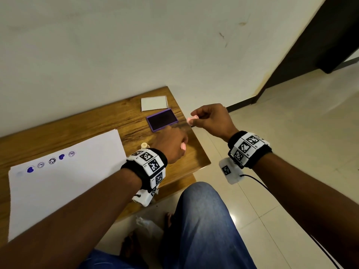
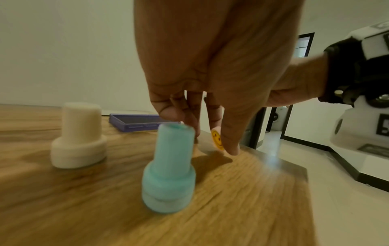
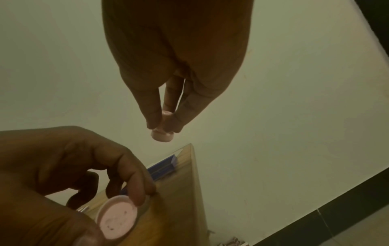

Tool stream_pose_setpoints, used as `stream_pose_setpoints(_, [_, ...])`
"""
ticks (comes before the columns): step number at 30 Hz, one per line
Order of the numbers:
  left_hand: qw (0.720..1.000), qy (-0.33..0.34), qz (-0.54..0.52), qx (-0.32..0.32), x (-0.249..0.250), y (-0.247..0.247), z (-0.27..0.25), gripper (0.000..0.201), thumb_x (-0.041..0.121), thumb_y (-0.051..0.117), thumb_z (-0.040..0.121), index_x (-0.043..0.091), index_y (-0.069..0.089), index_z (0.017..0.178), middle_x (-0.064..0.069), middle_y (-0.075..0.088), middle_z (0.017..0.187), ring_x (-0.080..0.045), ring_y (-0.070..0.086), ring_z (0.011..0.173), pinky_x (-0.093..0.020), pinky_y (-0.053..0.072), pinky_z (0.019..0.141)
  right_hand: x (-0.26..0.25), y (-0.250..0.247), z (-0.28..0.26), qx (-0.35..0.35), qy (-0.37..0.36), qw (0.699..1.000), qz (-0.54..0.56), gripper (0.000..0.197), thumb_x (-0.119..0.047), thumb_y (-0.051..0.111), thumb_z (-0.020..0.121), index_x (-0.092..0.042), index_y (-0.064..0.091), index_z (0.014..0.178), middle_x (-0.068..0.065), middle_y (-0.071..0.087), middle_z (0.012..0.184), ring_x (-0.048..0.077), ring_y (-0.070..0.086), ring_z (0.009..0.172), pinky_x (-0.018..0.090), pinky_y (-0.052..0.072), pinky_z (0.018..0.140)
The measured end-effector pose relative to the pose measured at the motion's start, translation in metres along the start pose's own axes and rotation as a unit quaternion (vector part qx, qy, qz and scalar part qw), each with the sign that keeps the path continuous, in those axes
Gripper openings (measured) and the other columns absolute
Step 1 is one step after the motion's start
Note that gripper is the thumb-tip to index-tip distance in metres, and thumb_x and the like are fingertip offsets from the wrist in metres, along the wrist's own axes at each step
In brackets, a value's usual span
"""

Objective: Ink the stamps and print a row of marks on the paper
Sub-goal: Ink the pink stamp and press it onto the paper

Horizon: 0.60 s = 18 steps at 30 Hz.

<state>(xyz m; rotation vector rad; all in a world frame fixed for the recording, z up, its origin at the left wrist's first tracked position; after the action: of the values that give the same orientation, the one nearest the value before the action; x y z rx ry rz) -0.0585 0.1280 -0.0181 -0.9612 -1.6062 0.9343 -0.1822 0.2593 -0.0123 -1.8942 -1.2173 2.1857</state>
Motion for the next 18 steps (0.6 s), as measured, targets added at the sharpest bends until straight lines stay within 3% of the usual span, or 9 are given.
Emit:
stream_pose_setpoints(8, [0.999, -0.040, 0.012, -0.006, 0.000, 0.001, -0.002, 0.029, 0.033, 0.081, 0.072, 0.026, 0.067, 0.096, 0.000, 0.059, 0.115, -0.022, 0.052, 0.107, -0.041, 0.050, 0.090, 0.001, 0.004, -0.002, -0.003, 0.002, 1.000, -0.007, 0.032, -0.026, 0.084, 0.077, -0.012, 0.076, 0.105, -0.001, 0.076, 0.092, 0.009, 0.072, 0.083, 0.029, 0.061, 0.080])
stream_pose_setpoints(14, [0.999, -0.044, 0.023, -0.012, -0.002, -0.003, -0.003, 0.051, 0.044, 0.080, 0.071, 0.027, 0.063, 0.115, -0.001, 0.057, 0.122, -0.024, 0.049, 0.114, -0.041, 0.049, 0.091, -0.004, 0.005, -0.002, -0.005, 0.001, 1.000, -0.006, 0.031, -0.026, 0.083, 0.078, -0.011, 0.076, 0.104, 0.001, 0.077, 0.092, 0.010, 0.073, 0.082, 0.028, 0.061, 0.079])
stream_pose_setpoints(18, [0.997, -0.067, -0.045, 0.011, -0.011, -0.013, -0.007, 0.049, 0.051, 0.077, 0.071, 0.028, 0.063, 0.112, 0.002, 0.058, 0.114, -0.020, 0.052, 0.108, -0.040, 0.051, 0.087, -0.011, 0.003, 0.000, -0.014, -0.008, 1.000, -0.016, 0.032, -0.026, 0.084, 0.076, -0.014, 0.075, 0.105, -0.001, 0.076, 0.091, 0.008, 0.073, 0.083, 0.026, 0.061, 0.079])
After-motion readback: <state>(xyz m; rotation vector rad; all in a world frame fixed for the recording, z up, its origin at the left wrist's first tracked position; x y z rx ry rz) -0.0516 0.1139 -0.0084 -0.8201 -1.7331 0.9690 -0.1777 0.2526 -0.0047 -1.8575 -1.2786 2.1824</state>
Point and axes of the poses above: each hand's wrist, its own z-axis towards the middle knuckle, its own y-axis out of the palm, x = y × z, the point moved 1 cm from there along z, towards the middle knuckle
